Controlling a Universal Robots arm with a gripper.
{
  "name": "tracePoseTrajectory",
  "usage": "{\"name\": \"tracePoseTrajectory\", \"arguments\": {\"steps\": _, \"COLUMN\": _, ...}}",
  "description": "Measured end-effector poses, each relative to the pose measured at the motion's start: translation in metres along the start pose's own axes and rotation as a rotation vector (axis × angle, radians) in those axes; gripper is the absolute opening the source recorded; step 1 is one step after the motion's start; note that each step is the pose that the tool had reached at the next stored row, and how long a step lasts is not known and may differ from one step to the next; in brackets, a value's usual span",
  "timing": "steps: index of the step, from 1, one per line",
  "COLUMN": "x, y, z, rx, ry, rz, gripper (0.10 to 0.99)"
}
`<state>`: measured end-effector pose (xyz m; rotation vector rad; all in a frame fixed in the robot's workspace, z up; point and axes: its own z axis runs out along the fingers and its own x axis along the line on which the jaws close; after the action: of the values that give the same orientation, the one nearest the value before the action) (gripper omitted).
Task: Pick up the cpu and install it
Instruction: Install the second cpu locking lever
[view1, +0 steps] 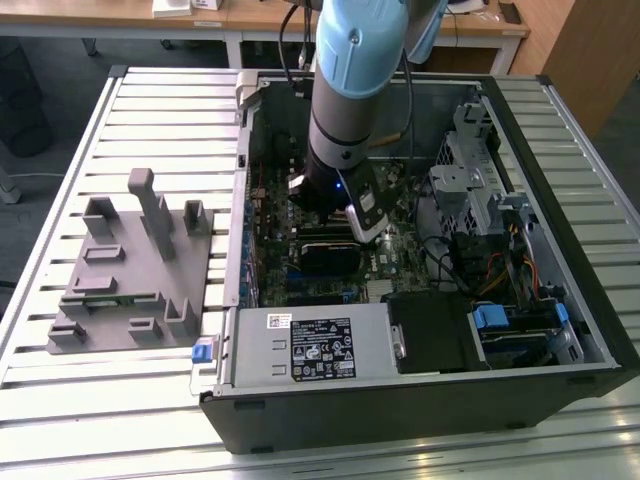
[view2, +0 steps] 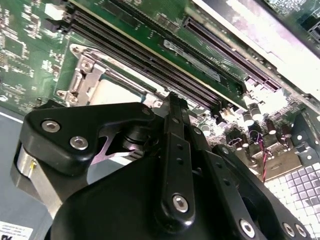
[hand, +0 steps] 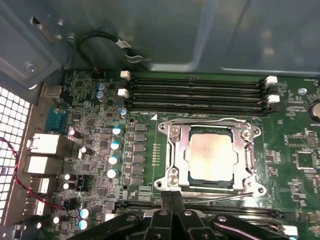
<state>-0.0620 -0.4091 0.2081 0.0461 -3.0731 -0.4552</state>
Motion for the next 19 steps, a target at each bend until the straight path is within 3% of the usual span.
{"name": "tracePoseTrajectory", "arguments": {"steps": 10, "x": 0.0048, "y": -0.0023, "z": 0.0087, "rx": -0.003, "ry": 0.0000, "rz": 0.000, "gripper": 0.106}}
{"name": "tracePoseTrajectory", "arguments": {"steps": 19, "x": 0.0066, "y": -0.0033, "z": 0.0135, "rx": -0.015, "ry": -0.0004, "rz": -0.001, "gripper": 0.106}}
